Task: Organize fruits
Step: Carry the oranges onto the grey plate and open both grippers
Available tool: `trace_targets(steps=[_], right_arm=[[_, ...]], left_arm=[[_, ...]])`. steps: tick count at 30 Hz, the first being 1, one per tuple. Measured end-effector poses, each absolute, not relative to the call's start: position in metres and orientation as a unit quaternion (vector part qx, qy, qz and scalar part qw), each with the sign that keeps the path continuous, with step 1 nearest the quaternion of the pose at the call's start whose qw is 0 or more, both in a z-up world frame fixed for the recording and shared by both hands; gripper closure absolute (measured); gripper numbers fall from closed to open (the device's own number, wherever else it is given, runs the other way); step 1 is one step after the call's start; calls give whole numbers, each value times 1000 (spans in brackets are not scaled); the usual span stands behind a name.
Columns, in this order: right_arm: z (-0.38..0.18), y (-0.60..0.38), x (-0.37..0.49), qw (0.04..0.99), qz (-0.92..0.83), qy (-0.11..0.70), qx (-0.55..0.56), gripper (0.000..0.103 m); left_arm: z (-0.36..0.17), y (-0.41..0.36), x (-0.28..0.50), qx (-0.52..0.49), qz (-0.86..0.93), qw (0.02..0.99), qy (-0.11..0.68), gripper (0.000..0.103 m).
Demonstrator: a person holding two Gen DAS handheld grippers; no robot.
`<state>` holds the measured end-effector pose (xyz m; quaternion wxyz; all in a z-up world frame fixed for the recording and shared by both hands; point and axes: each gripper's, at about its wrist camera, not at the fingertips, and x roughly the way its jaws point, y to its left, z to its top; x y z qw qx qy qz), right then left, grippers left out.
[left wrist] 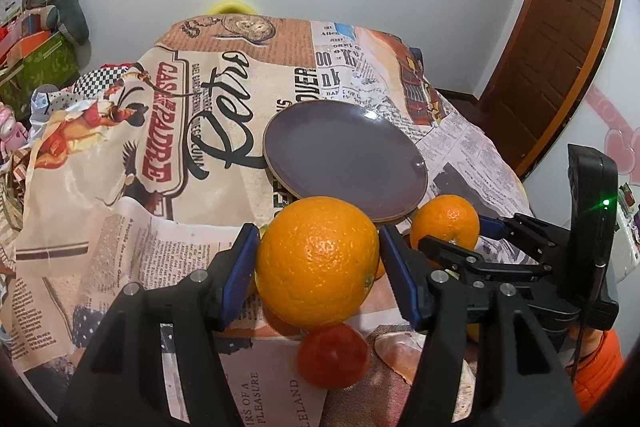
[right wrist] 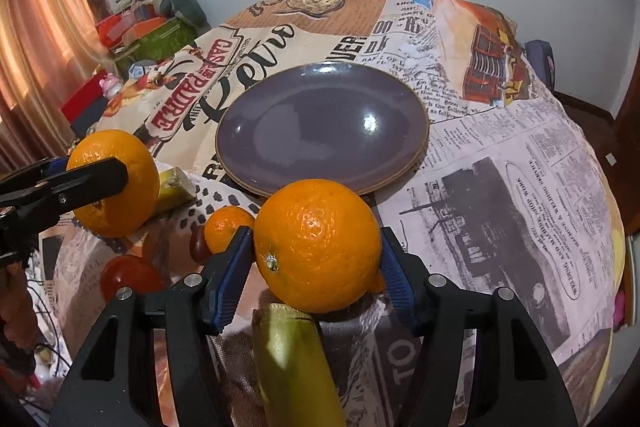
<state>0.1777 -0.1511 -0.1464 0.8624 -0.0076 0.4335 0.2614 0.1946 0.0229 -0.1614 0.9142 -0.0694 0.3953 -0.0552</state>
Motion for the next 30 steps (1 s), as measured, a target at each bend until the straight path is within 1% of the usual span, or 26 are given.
trace_targets(steps=[9, 19, 24, 30], right_arm=[[-109, -161, 177, 886, 251, 391, 3, 45], [-70, -174, 196, 910, 228, 345, 16, 45], [-57, -177, 211, 921, 218, 324, 11, 45], [-54, -175, 229, 926, 211, 314, 6, 45]], left_arm=[[-136, 24, 199, -60, -52, 927, 367, 42], [-109, 27, 213, -48, -49, 939, 338, 42], [-98, 27, 231, -47, -47, 942, 329, 42], [-89, 26, 257, -42, -50, 945, 320, 42]])
